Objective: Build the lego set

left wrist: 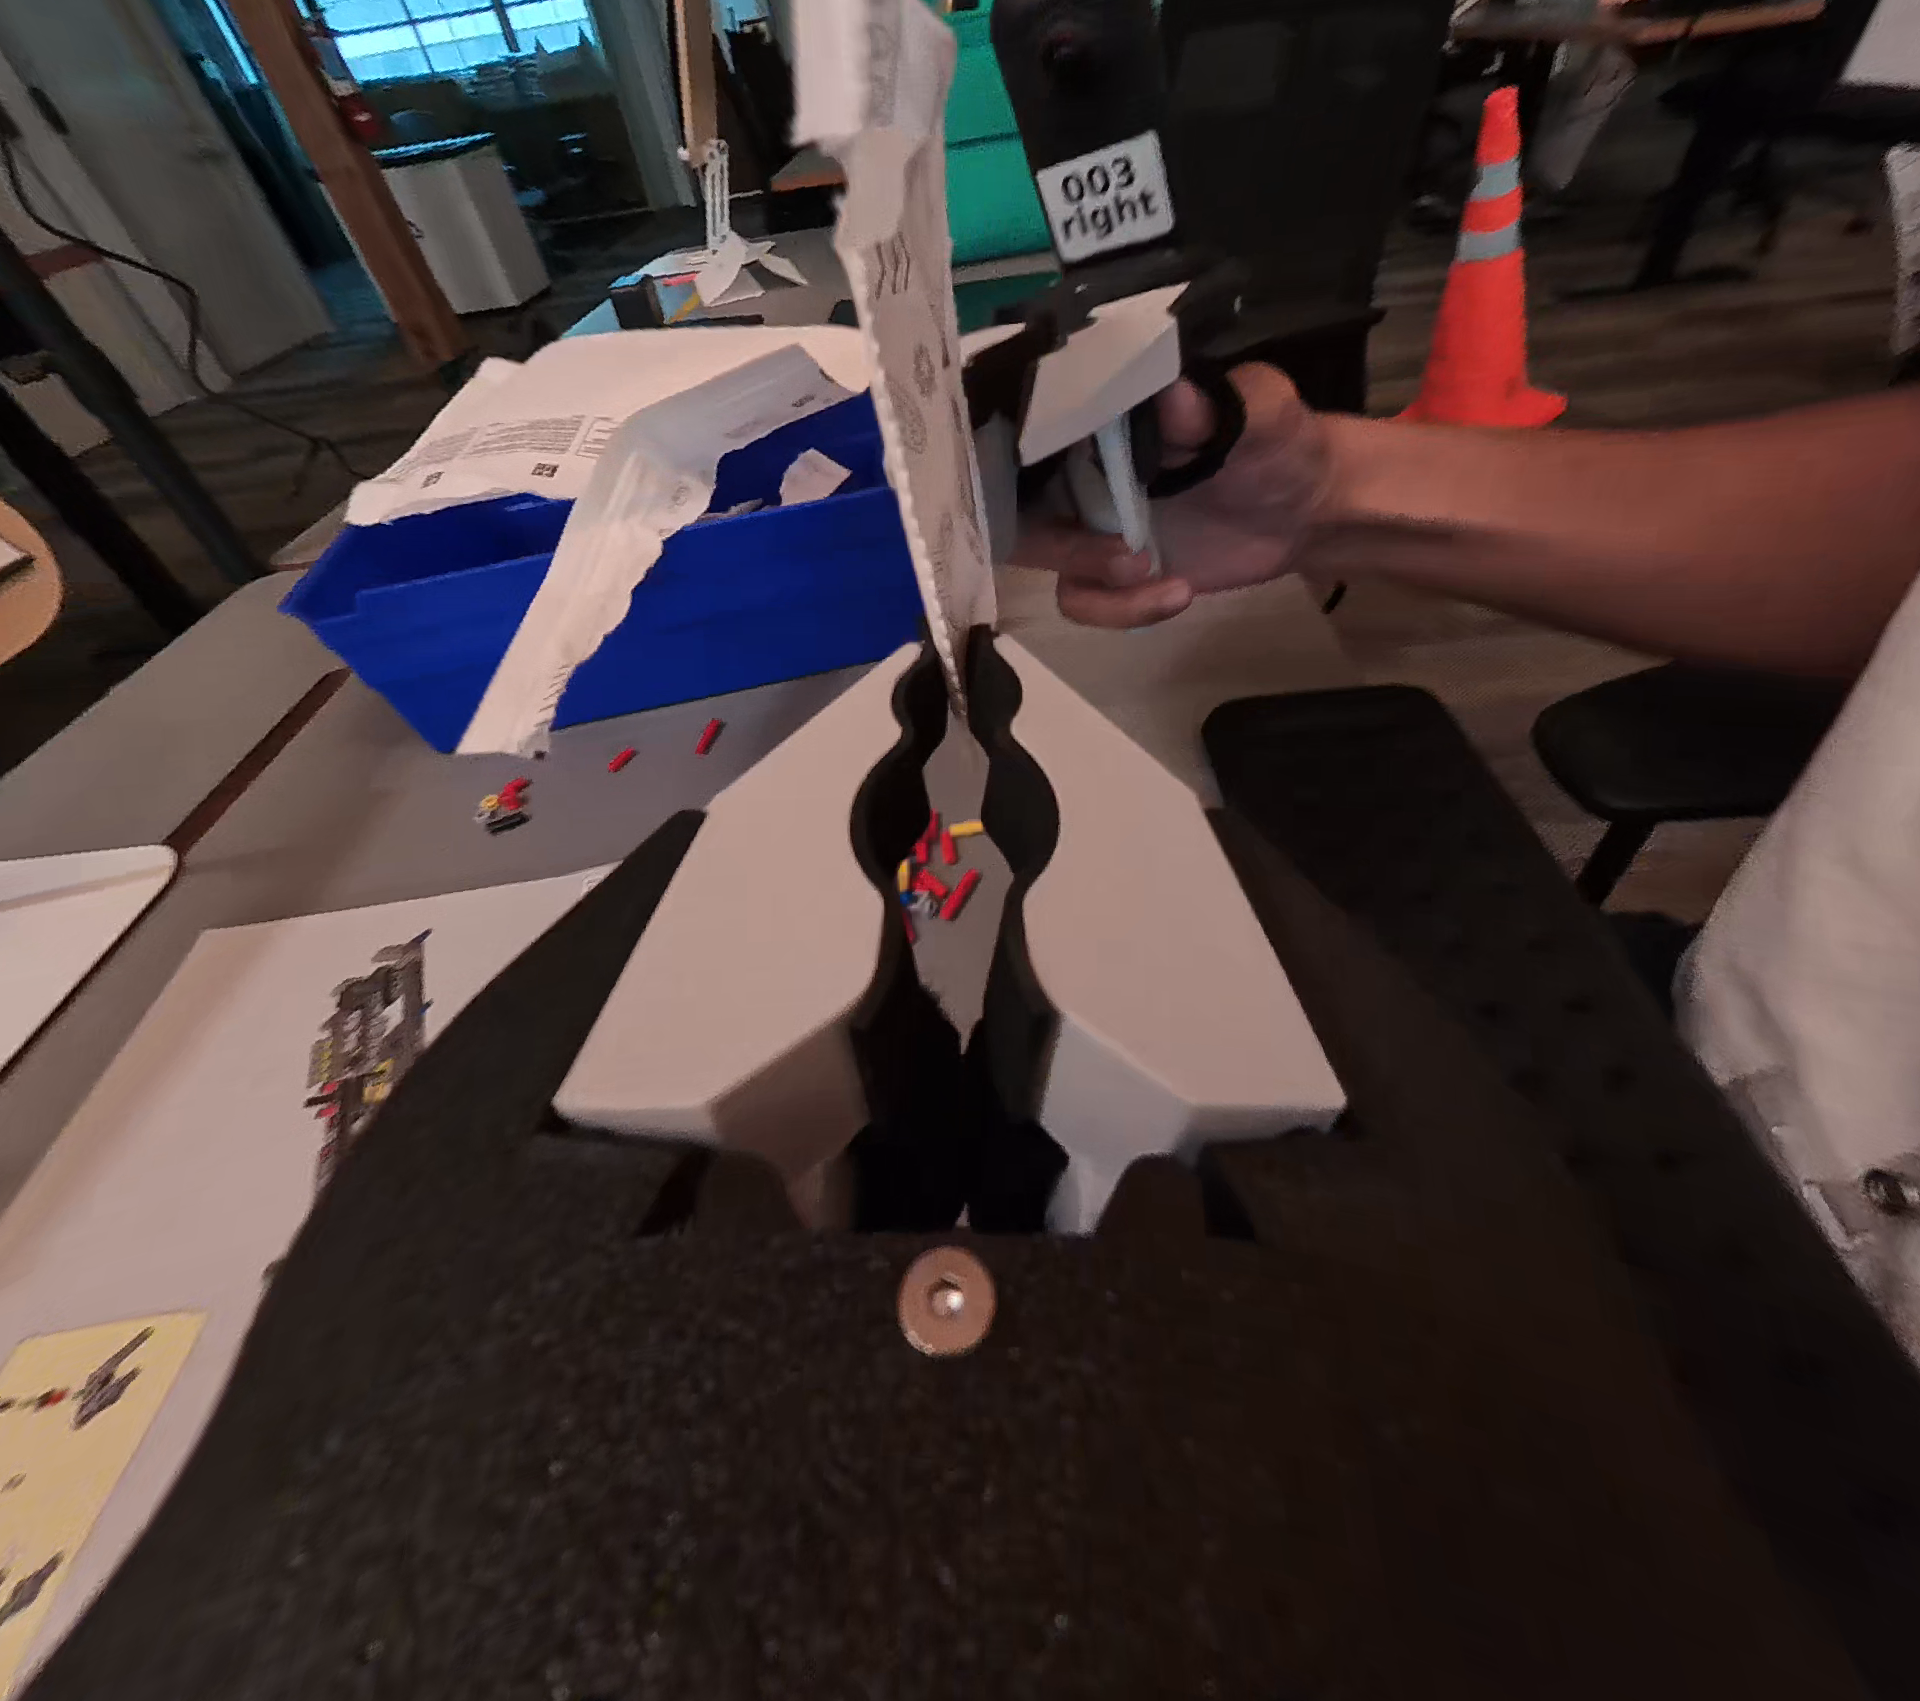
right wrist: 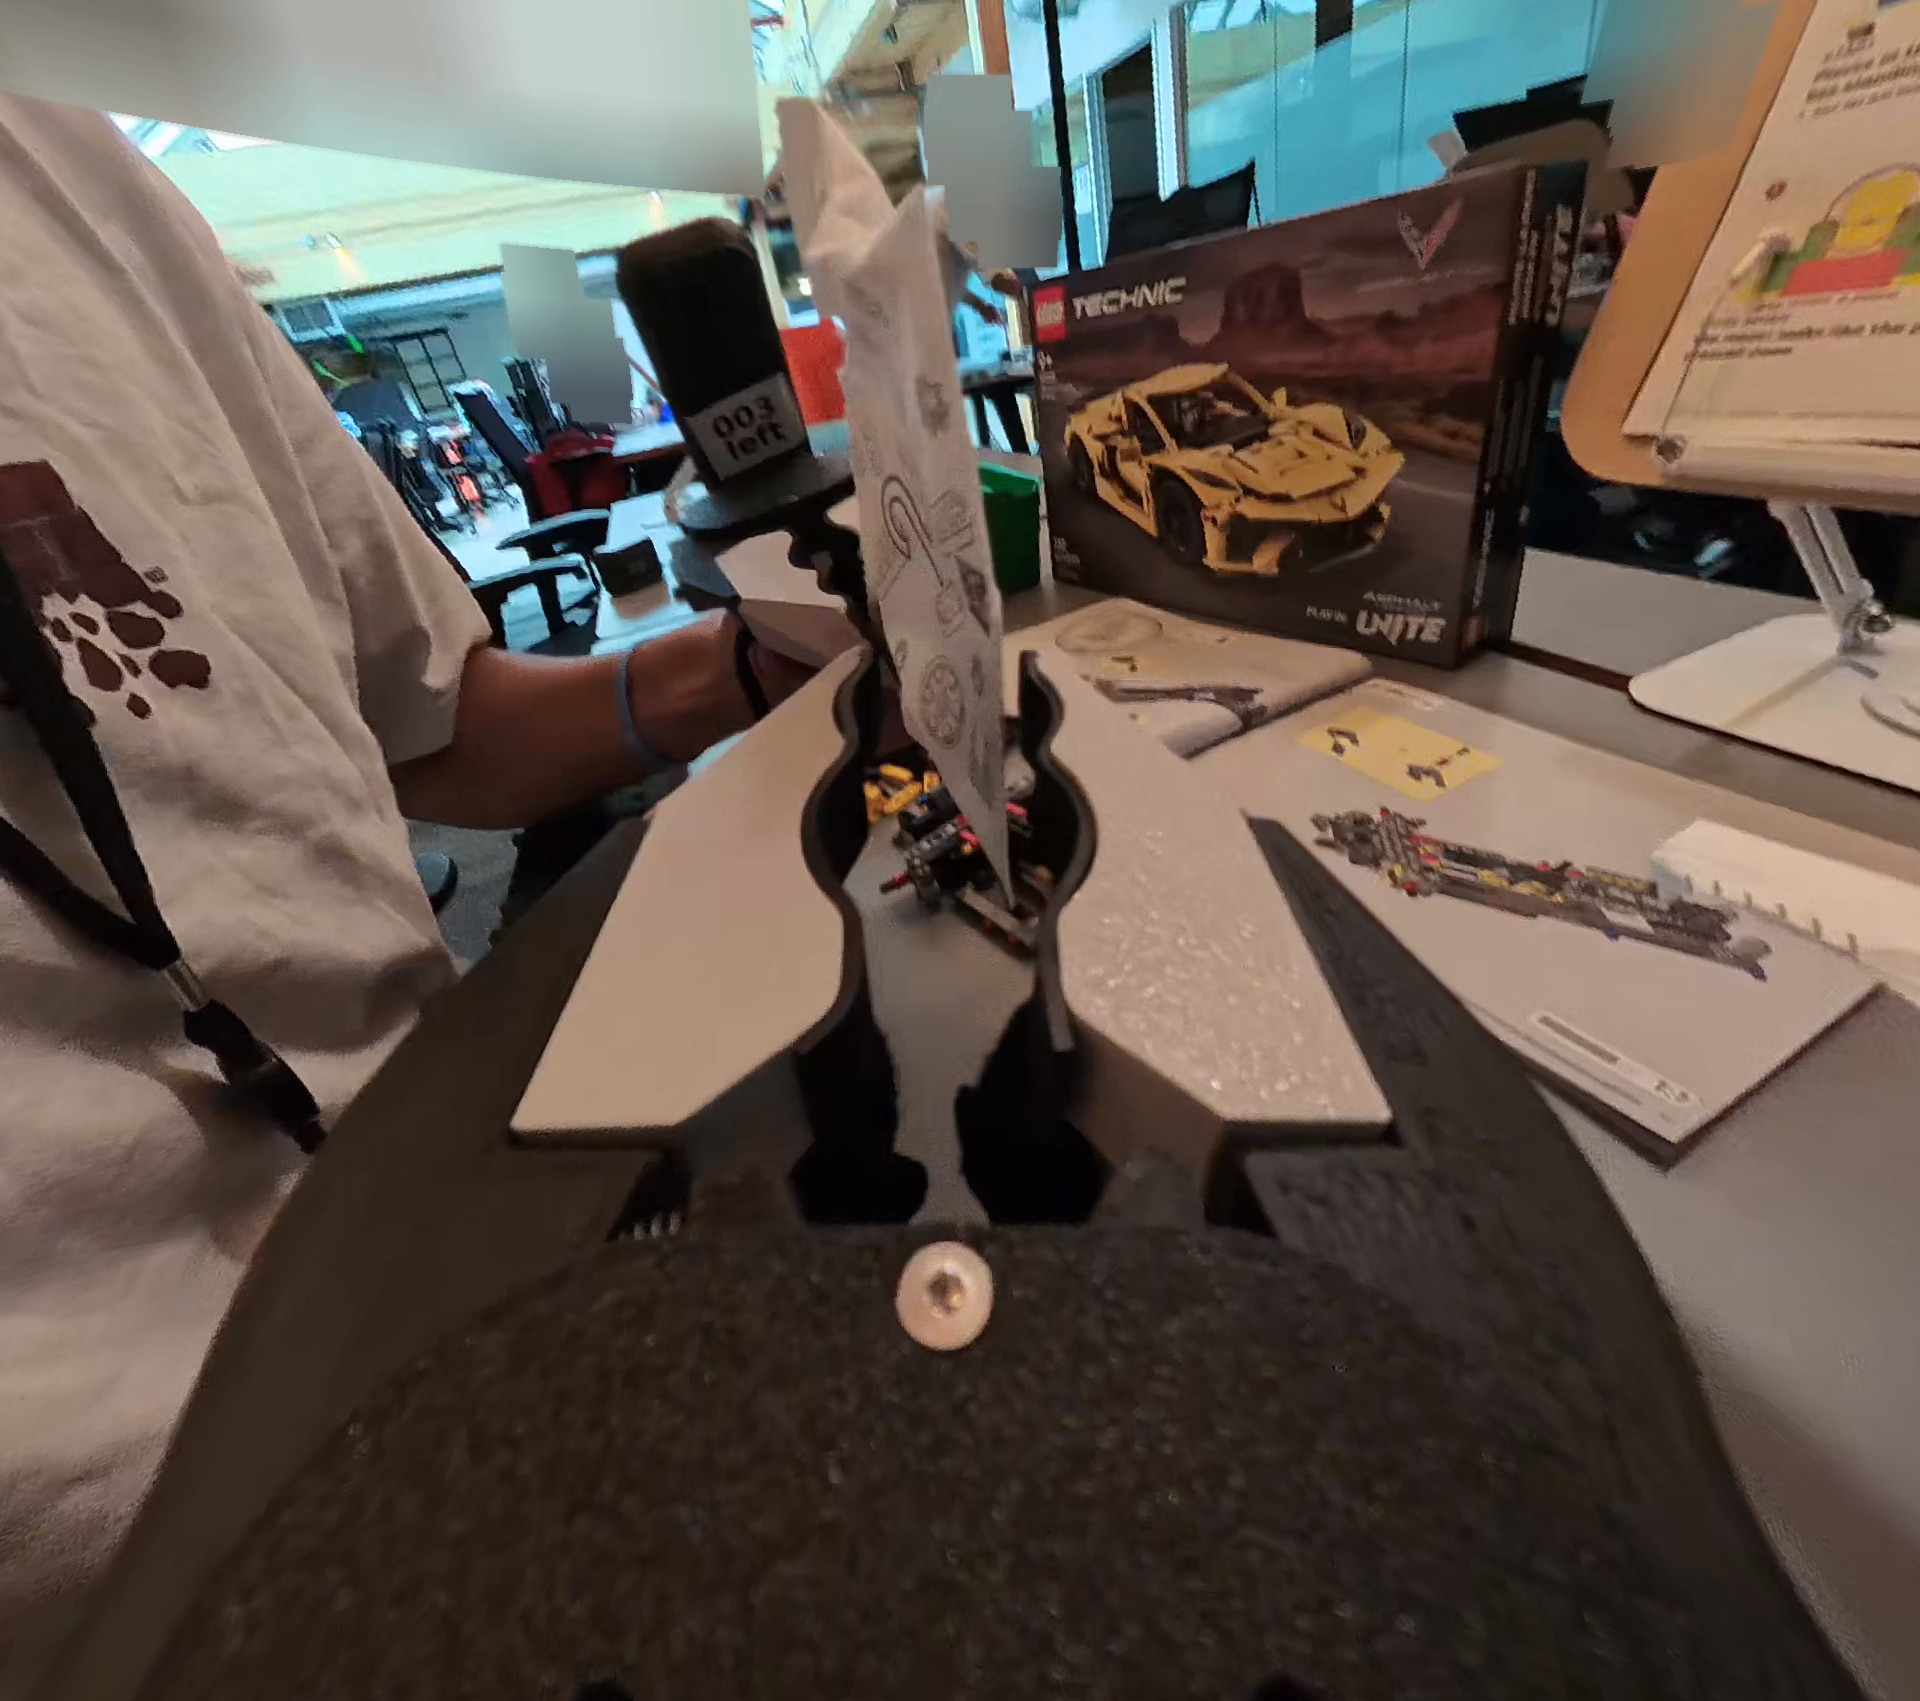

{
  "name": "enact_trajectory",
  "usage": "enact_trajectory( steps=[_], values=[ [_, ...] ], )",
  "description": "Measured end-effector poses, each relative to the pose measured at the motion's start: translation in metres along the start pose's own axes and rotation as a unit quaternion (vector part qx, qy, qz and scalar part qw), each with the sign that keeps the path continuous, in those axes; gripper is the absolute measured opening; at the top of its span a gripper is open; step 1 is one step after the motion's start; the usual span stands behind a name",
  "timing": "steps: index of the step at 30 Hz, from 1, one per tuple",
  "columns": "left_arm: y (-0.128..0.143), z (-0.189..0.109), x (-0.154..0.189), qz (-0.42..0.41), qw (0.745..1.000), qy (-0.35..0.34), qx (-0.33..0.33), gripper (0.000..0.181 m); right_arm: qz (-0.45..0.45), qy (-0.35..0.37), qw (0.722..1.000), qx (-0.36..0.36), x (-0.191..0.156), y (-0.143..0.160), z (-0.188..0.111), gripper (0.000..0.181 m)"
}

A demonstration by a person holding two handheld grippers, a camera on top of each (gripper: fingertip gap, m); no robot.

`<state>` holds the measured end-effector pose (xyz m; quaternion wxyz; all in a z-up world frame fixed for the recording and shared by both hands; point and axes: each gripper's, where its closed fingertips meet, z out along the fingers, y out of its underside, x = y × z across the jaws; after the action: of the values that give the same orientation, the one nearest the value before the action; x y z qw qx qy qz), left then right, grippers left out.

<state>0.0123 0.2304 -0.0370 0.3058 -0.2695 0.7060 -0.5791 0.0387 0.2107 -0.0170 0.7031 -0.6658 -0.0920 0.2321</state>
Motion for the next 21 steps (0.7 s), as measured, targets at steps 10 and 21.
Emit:
enact_trajectory(
  steps=[10, 21],
  values=[
    [0.033, -0.016, -0.008, 0.081, 0.994, -0.061, -0.044, 0.001, -0.104, 0.183, 0.963, -0.167, 0.004, -0.007, -0.026, 0.03],
    [0.049, -0.006, 0.008, 0.059, 0.996, -0.021, -0.069, 0.001, -0.089, 0.086, 0.955, -0.27, -0.052, -0.012, 0.027, 0.032]
  ],
)
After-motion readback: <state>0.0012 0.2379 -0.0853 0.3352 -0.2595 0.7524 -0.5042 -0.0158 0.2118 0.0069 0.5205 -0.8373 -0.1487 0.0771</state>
